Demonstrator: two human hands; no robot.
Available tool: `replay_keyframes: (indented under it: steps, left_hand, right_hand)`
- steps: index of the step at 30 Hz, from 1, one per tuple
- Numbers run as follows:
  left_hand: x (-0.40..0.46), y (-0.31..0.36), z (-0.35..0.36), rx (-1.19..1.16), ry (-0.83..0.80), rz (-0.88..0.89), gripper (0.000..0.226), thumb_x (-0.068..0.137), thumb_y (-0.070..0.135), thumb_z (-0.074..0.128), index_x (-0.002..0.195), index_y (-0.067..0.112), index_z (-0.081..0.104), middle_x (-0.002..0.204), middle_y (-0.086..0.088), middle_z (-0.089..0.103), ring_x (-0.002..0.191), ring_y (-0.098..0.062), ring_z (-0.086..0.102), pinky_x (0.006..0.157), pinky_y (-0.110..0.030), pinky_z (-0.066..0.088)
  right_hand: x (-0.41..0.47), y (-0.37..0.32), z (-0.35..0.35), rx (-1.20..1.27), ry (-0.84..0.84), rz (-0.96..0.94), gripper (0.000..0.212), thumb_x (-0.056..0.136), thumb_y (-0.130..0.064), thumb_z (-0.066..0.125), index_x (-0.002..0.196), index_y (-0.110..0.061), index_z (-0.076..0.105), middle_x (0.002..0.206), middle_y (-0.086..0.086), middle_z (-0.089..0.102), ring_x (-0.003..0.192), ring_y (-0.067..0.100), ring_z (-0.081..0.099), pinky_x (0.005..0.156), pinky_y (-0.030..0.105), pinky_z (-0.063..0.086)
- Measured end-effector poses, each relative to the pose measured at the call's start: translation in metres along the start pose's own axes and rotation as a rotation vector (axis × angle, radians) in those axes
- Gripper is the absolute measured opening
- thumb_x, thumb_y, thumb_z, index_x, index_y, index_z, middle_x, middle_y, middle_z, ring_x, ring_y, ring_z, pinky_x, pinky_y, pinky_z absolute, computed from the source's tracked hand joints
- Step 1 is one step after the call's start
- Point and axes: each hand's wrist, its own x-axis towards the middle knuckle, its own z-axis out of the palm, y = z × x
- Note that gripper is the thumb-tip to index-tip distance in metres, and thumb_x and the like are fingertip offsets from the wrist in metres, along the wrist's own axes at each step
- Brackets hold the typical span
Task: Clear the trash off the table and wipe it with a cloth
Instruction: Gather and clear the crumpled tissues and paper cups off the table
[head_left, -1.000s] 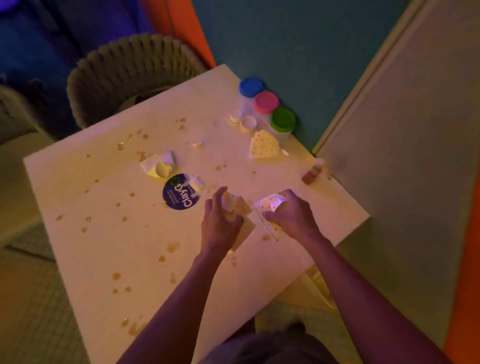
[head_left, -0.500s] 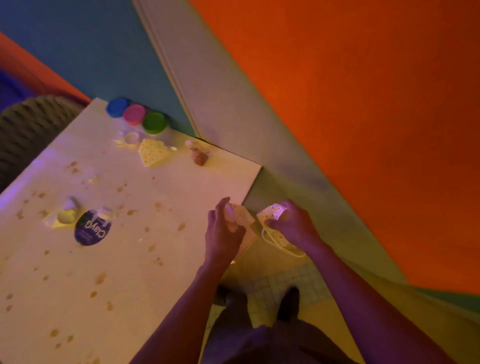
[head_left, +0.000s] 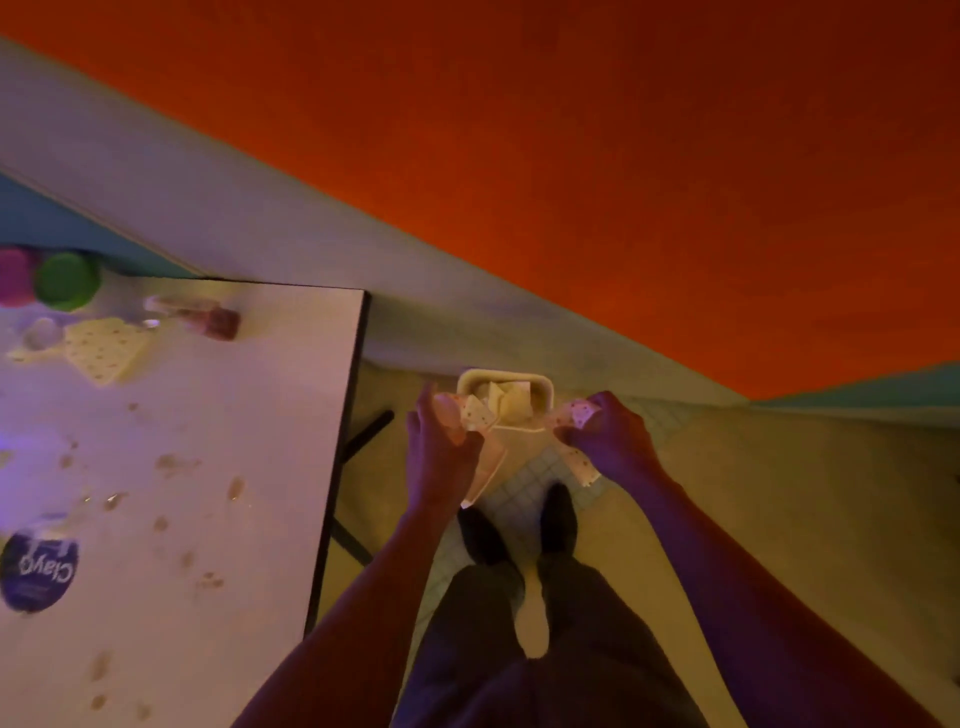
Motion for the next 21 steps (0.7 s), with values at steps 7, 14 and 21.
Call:
replay_keyframes:
  steps: [7,14,21]
  left_hand:
    - [0.069,-0.044,0.054,0.14,-0.028,-0.092,0.083,0.086,0.03,0.068,0.154,0.025,0.022,0.145,-0.015,0.043,0.119,-0.04,0.056,0.083,-0.04,0.045]
    - [0.136,-0.112,0.132,0.114,0.007,-0.031,0.077,0.087,0.029,0.068,0.151,0.03,0.025,0.138,-0.011,0.044,0.111,-0.034,0.059,0.079,-0.042,0.055]
    - [0.216,-0.18,0.217,0.127,0.026,0.054,0.073,0.087,0.026,0.068,0.147,0.031,0.028,0.138,-0.009,0.048,0.117,-0.035,0.057,0.084,-0.042,0.052]
  right_hand:
    - [0.059,0.036,0.047,0.009,-0.021,0.111,0.065,0.073,-0.048,0.081,0.123,-0.017,0.054,0.122,0.01,0.065,0.109,0.032,0.061,0.085,0.043,0.053]
    - [0.143,0.063,0.119,-0.001,0.016,0.086,0.064,0.075,-0.049,0.079,0.123,-0.02,0.048,0.124,0.008,0.062,0.111,0.033,0.06,0.081,0.039,0.047]
    - [0.238,0.1,0.193,-0.042,-0.043,0.039,0.065,0.073,-0.045,0.082,0.122,-0.026,0.043,0.115,0.007,0.058,0.093,0.034,0.064,0.076,0.054,0.058]
